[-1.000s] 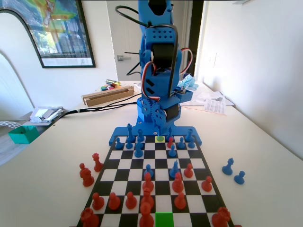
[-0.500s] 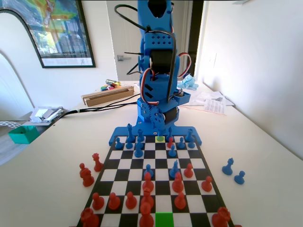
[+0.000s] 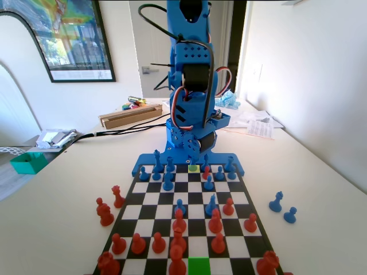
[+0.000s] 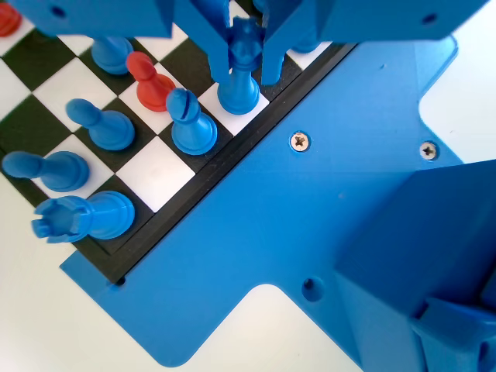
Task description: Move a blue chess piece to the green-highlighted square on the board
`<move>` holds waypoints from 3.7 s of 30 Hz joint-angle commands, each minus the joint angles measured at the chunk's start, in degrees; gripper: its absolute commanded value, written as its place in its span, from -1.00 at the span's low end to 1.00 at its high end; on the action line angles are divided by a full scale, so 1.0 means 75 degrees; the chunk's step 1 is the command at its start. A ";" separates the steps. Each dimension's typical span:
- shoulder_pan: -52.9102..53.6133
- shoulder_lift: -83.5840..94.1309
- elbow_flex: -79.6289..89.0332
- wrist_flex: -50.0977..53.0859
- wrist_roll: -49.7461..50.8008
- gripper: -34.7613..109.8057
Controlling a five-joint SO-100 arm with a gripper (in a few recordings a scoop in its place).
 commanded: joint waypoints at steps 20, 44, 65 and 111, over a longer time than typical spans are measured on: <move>0.0563 -0.0105 -0.3809 0.2648 -0.0445 -0.51; 0.0270 -0.3937 -1.0043 0.4277 -0.1348 -0.51; -0.0211 -0.6328 -1.2891 0.4687 -0.2227 -0.51; 0.0164 -0.7922 -1.3816 0.4535 -0.2039 -0.51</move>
